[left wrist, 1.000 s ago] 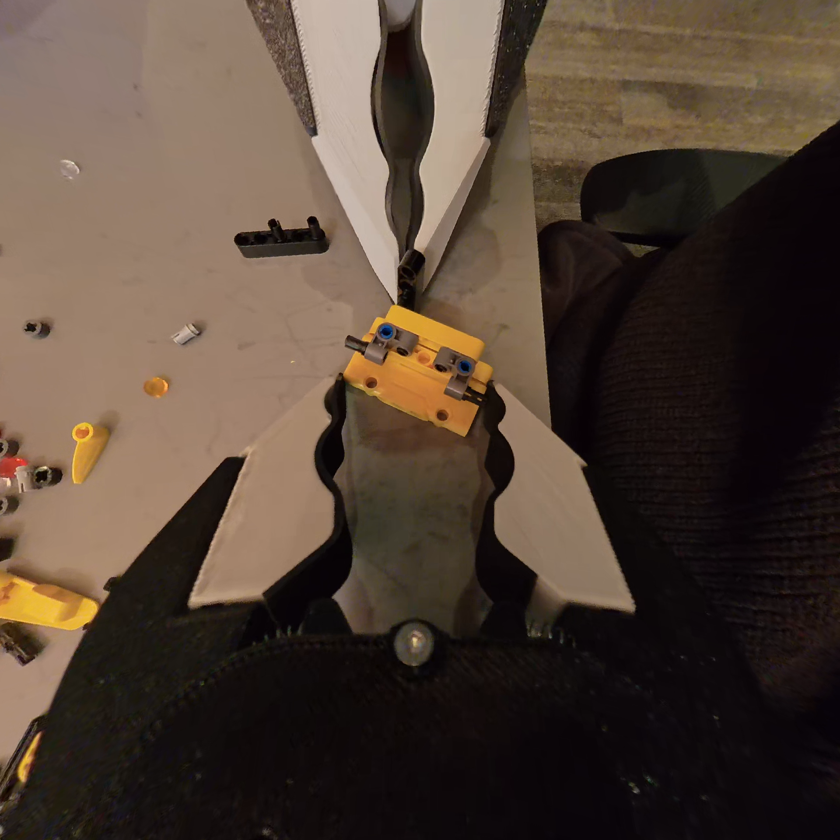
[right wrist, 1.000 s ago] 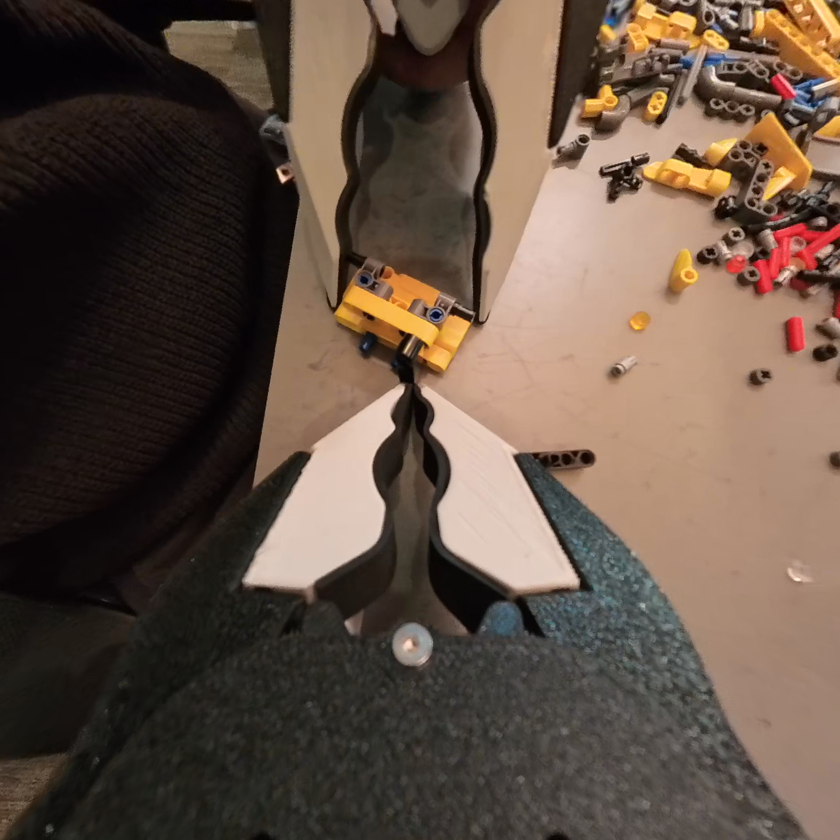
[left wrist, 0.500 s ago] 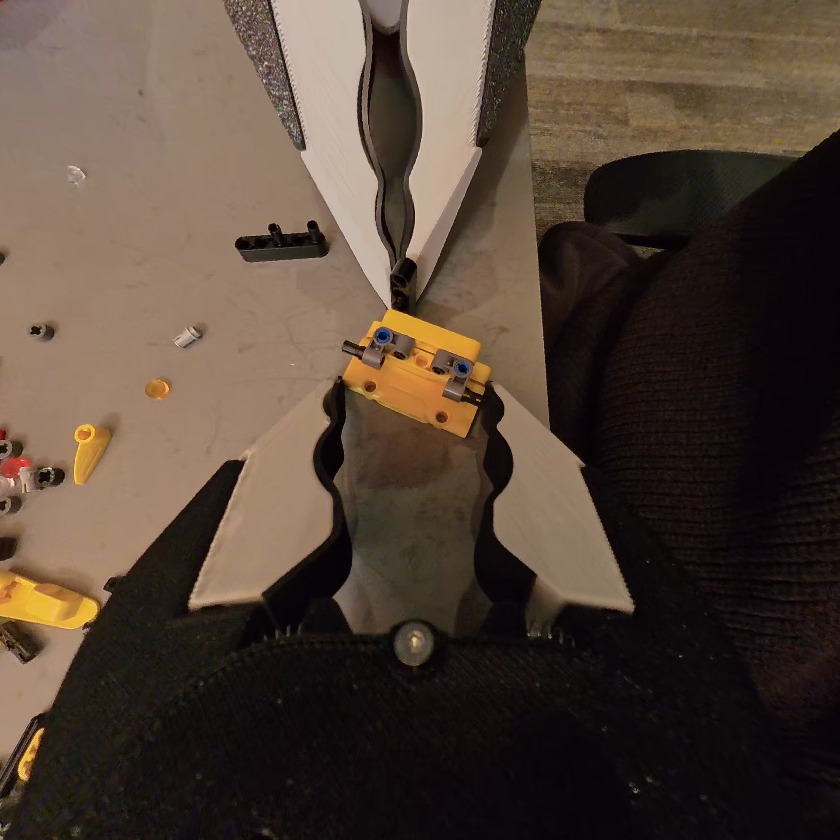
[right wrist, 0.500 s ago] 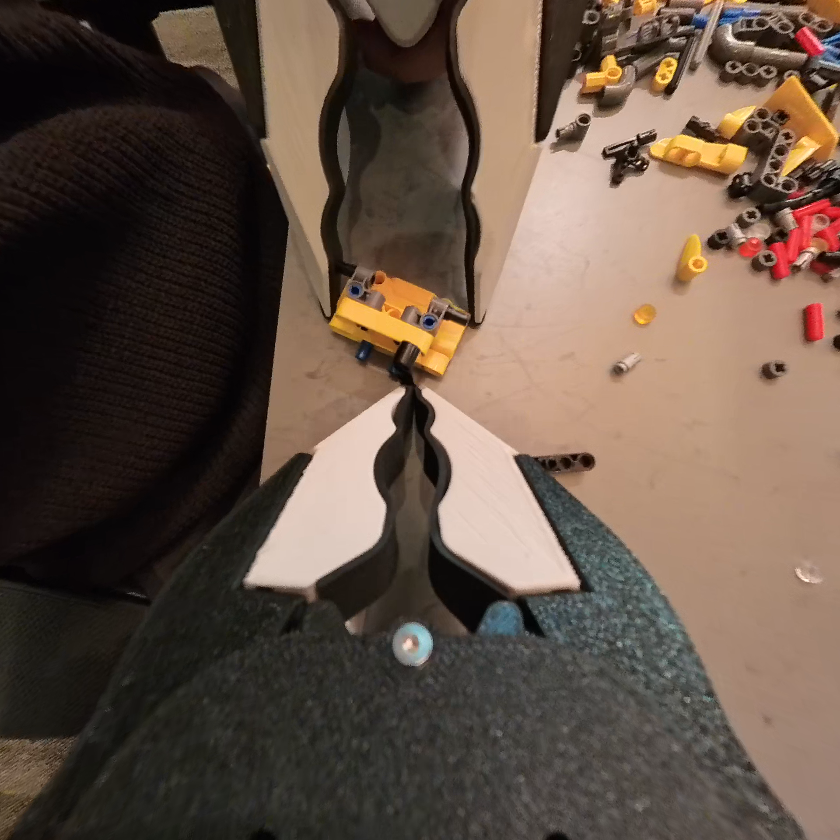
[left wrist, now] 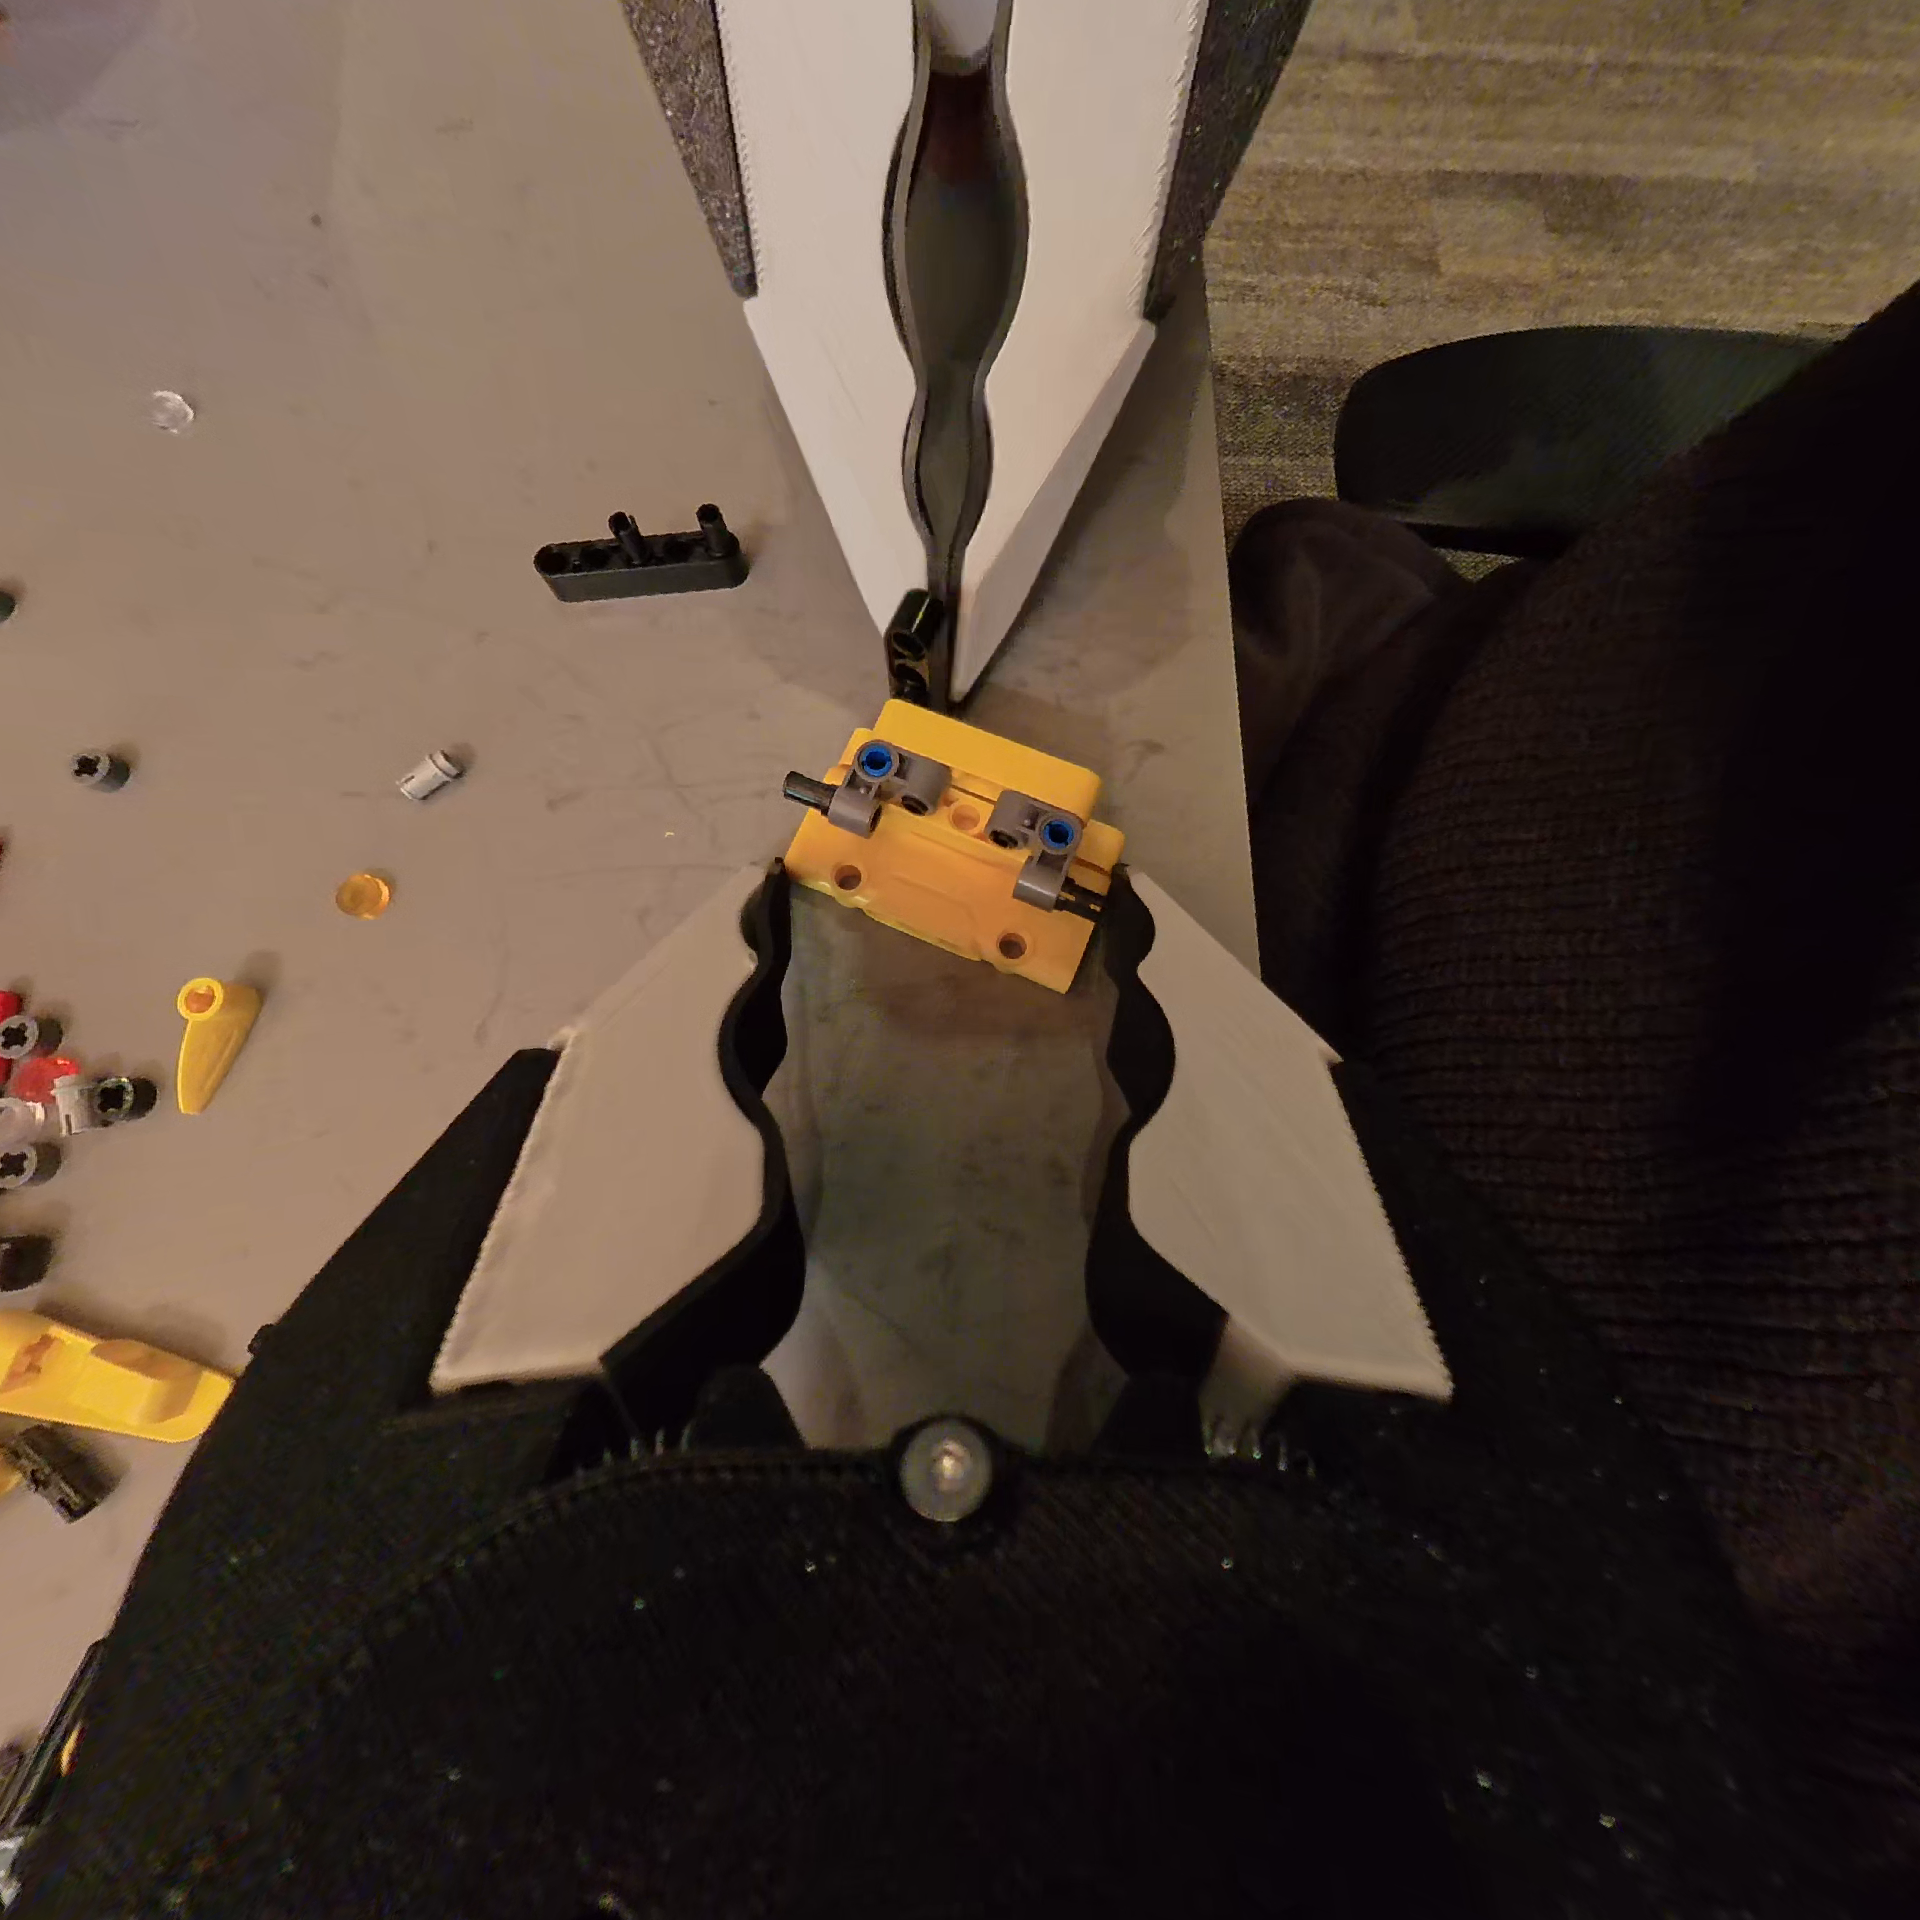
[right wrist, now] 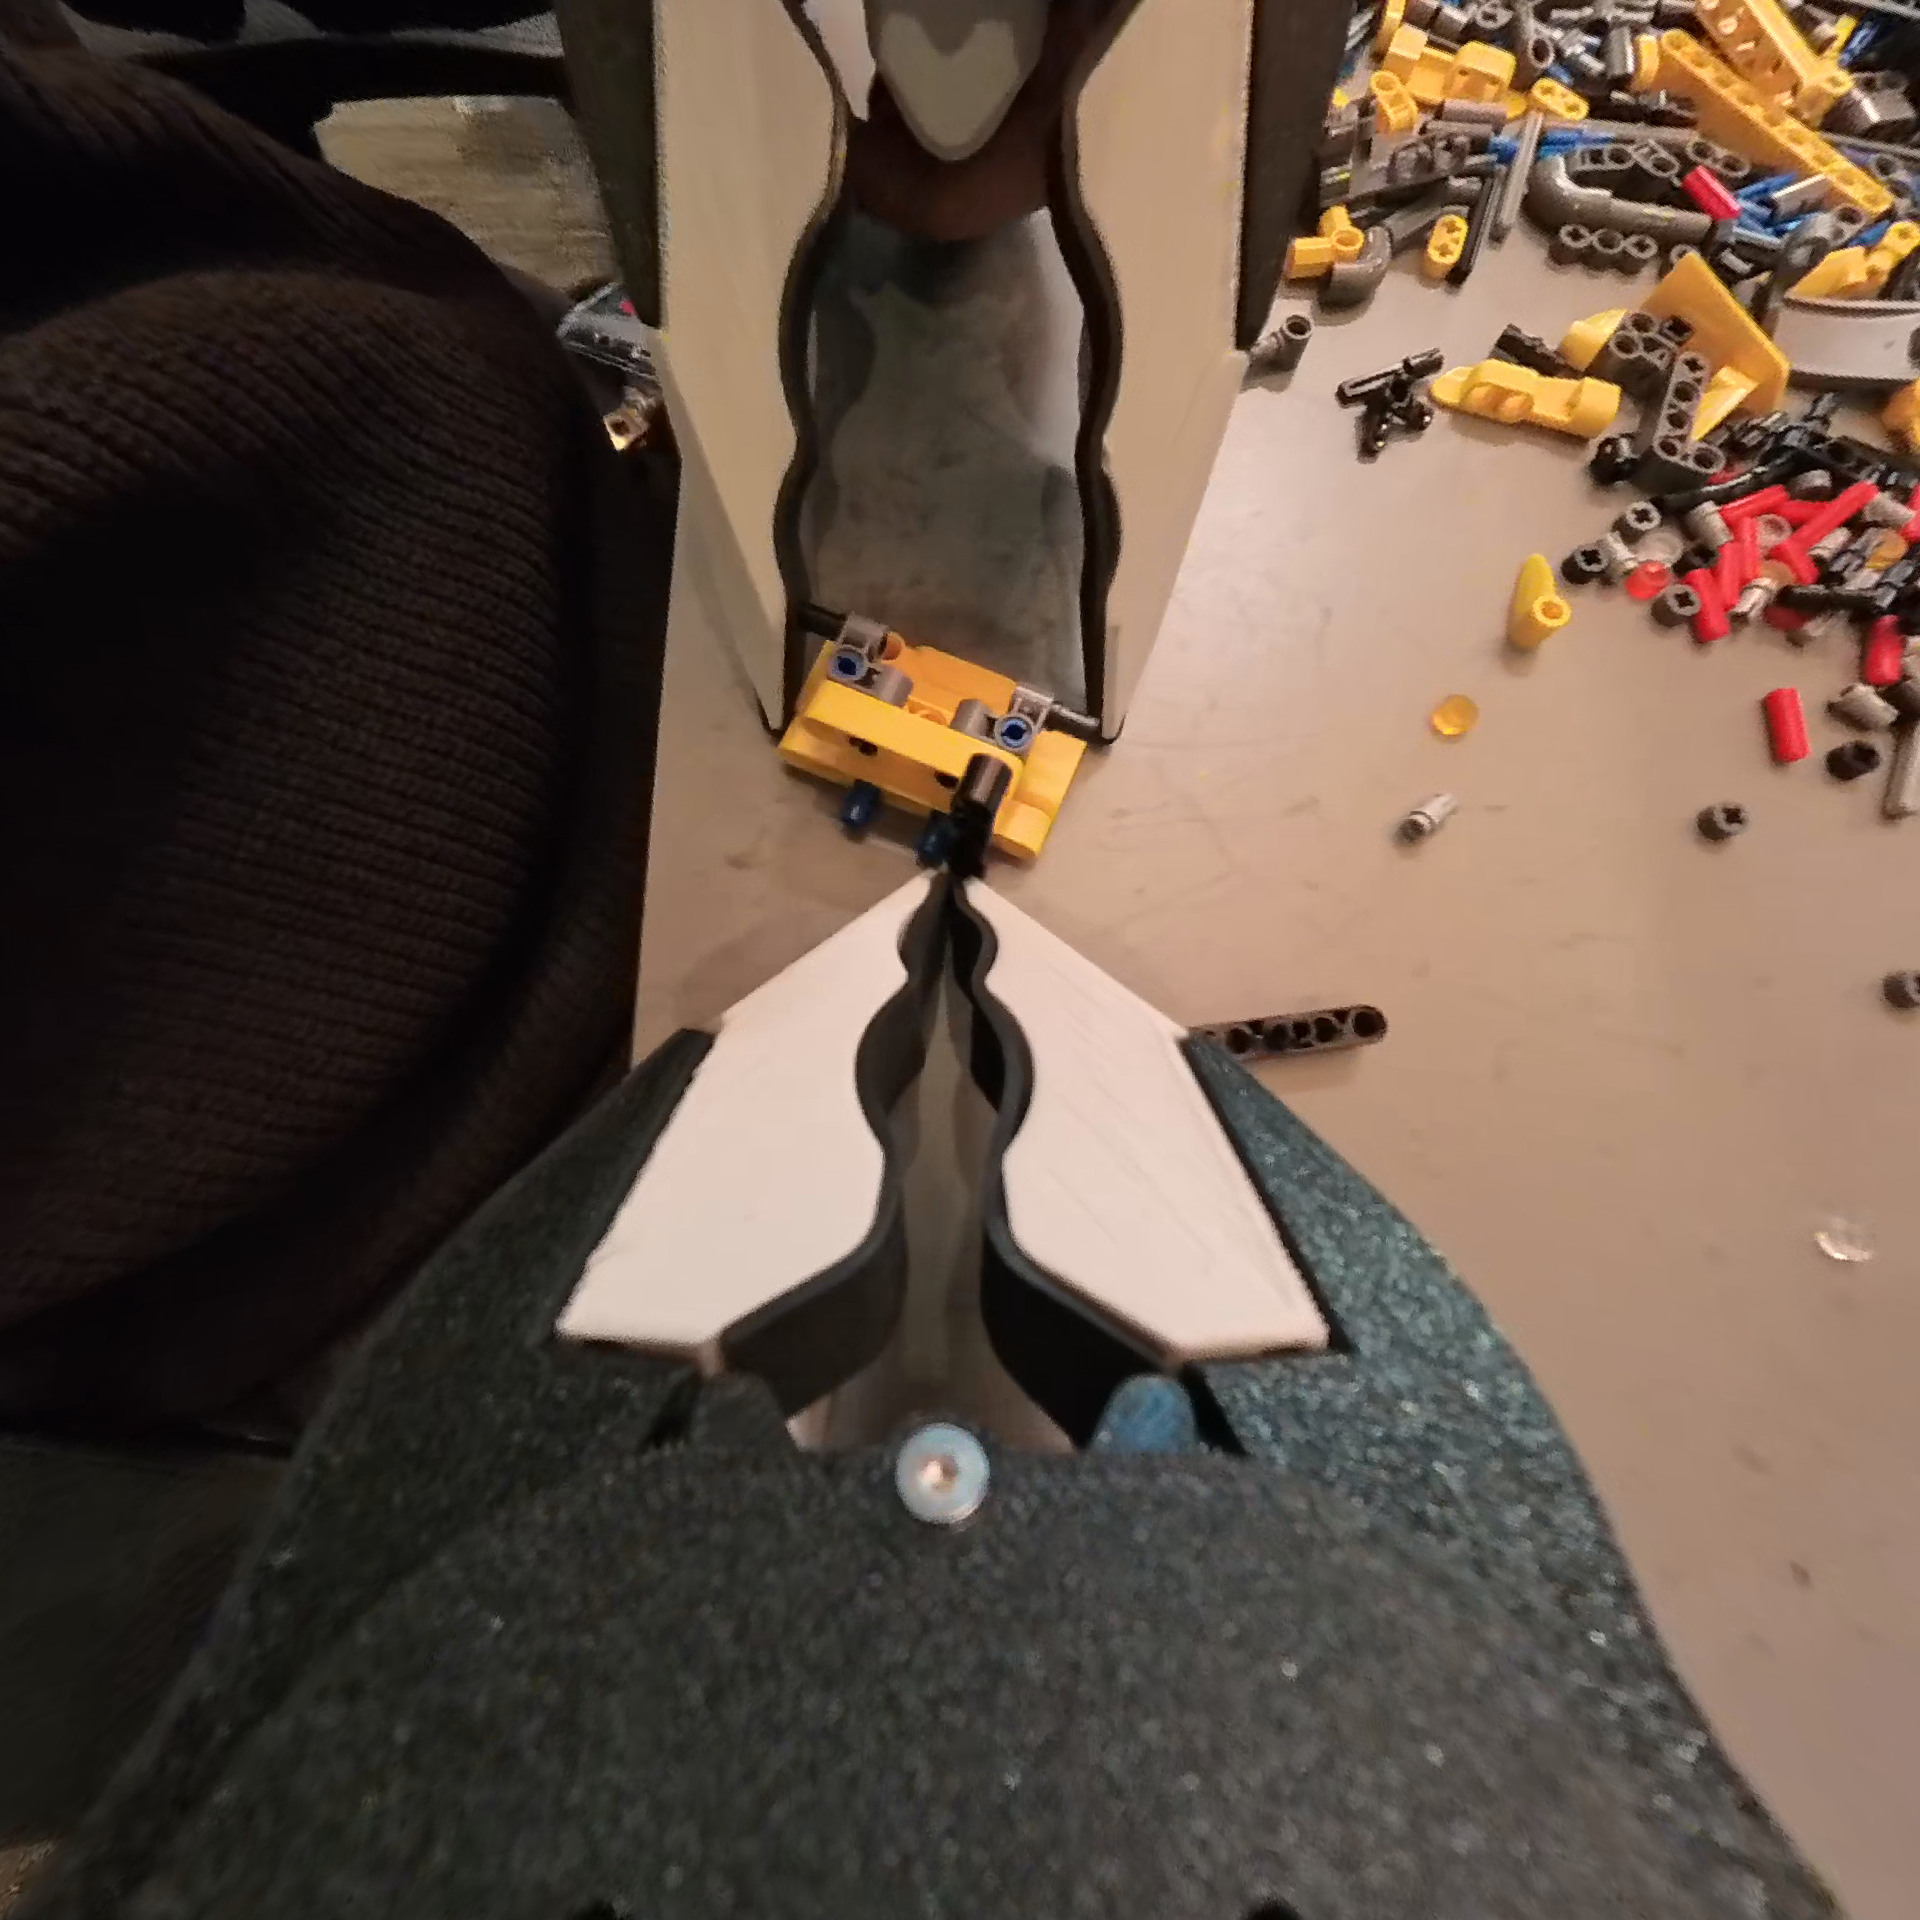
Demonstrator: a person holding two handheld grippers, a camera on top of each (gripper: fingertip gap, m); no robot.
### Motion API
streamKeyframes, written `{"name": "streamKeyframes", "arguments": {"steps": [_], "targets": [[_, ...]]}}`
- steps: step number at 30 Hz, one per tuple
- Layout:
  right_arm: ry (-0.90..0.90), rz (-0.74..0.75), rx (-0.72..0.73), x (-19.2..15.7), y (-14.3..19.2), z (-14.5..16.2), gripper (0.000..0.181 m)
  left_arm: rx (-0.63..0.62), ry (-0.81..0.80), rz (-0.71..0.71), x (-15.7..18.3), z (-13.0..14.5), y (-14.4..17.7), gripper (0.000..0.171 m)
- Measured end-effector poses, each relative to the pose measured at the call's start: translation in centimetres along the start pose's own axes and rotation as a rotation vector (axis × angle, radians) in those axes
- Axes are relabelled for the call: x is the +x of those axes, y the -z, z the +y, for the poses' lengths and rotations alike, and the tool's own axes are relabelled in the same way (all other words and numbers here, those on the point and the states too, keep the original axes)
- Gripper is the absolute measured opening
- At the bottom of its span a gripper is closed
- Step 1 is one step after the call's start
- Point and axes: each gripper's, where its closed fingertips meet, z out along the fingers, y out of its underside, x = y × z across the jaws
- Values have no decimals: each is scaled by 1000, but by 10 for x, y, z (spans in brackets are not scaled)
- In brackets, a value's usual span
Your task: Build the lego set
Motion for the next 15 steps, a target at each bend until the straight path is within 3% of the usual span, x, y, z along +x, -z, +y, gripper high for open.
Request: {"name": "streamKeyframes", "arguments": {"steps": [15], "targets": [[-71,-83,-8,0,0,-7,0,2,8,0,0,0,0,60]]}}
